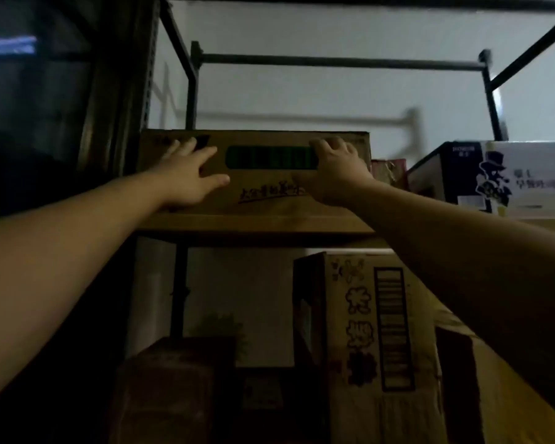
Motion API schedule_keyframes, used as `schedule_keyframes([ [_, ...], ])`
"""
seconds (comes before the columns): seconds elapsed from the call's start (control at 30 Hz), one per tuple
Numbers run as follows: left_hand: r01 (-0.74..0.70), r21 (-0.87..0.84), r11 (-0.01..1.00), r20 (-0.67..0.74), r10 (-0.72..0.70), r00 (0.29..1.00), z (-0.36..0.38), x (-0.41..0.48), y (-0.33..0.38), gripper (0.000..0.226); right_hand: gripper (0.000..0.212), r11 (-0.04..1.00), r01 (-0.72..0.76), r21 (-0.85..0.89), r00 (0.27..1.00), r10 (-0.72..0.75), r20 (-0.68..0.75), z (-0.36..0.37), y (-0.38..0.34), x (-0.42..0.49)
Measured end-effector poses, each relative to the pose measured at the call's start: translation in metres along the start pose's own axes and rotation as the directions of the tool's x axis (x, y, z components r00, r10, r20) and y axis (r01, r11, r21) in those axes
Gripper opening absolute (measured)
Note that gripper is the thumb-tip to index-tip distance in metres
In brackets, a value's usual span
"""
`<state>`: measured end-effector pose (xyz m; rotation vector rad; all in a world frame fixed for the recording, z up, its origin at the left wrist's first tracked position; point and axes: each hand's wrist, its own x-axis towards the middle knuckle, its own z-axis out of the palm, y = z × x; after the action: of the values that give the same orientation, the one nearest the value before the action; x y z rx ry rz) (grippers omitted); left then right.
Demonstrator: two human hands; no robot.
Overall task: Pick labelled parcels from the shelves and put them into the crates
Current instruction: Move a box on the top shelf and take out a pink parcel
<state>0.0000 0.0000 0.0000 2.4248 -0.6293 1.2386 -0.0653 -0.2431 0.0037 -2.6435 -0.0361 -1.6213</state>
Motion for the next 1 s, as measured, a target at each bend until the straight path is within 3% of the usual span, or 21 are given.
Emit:
schedule_keyframes([
  [0.37, 0.078, 0.153, 0.985, -0.154, -0.054, 0.987, 0.013, 0.09, -0.04, 0.076, 0.075, 0.991, -0.09, -0.096, 0.991, 0.08, -0.107, 0.021, 0.038, 0.071],
  [0.53, 0.207, 0.044, 0.977, -0.212, -0.193, 0.958, 0.018, 0.1, -0.055, 0.085, 0.075, 0.985, -0.123, -0.123, 0.975, 0.097, -0.199, 0.034, 0.038, 0.074],
  [0.8, 0.146, 0.0, 0.989, -0.354, -0.137, 0.925, 0.012, 0.082, -0.055, 0.082, 0.073, 0.99, -0.123, -0.066, 0.954, 0.1, -0.281, 0.024, 0.032, 0.059],
  [1.0, 0.075, -0.018, 0.997, -0.507, -0.073, 0.859, -0.001, 0.047, -0.056, 0.074, 0.072, 0.99, -0.136, -0.048, 0.928, 0.11, -0.356, 0.003, 0.02, 0.029],
])
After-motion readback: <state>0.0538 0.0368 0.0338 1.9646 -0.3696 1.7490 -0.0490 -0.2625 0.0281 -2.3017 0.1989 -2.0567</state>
